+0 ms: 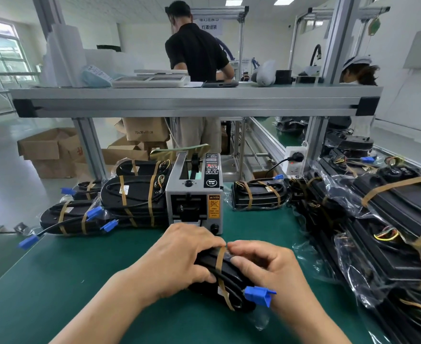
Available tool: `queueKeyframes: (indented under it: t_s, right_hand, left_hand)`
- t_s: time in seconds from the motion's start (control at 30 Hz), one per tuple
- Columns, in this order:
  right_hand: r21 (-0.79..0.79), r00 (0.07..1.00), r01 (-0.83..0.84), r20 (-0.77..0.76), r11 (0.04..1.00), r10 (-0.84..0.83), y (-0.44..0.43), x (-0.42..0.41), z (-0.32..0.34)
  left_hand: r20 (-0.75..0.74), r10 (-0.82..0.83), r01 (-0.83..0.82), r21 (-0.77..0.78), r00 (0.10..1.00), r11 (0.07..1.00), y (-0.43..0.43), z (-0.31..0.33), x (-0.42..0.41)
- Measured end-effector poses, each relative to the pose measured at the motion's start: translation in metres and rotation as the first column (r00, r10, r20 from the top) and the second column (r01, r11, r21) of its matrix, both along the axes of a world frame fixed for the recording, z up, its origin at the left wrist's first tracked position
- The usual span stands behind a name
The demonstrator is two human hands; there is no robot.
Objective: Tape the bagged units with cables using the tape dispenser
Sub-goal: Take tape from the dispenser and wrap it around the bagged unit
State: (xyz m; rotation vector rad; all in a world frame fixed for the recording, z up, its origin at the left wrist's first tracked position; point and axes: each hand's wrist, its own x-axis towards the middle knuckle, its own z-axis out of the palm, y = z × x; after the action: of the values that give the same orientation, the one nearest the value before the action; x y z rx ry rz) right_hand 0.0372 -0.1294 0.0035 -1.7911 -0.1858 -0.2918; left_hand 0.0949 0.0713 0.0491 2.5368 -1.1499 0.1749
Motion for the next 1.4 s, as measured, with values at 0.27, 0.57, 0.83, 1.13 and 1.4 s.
queueKeyframes:
  t_s: [0.27, 0.57, 0.83, 1.13, 1.4]
  right_hand:
    - [-0.582, 0.971, 0.192, 0.229, 0.790, -0.067, 0.008, 0.016, 0.011]
    - [-0.465, 0.937, 0.347, 0.193, 0.814, -0.290, -0.003, 0.009, 0.000]
    - [-0.333, 0.914, 0.404, 0.120, 0.852, -0.387, 0.003, 0.007, -0.006]
    - [-0.311, 0.916, 0.400, 0.134, 0.862, -0.377, 0.008, 0.002, -0.009]
    - [-0.289, 0.915, 0.402, 0.116, 0.868, -0.385, 0.011, -0.001, -0.008]
  left_hand:
    - [-0.050, 0.009, -0.011, -0.032, 0.999, 0.999, 0.002, -0.004, 0.004]
    - [-0.448, 0.225, -0.448, -0.489, 0.865, 0.748, 0.020, -0.012, 0.018]
    - [-0.957, -0.173, -0.963, -0.251, 0.232, 0.099, -0.009, -0.025, 0.074]
    - [-0.959, -0.256, -0.990, -0.136, 0.123, 0.031, -0.026, -0.018, 0.094]
    - [-0.952, -0.195, -0.967, -0.210, 0.235, -0.143, -0.034, -0.024, 0.099]
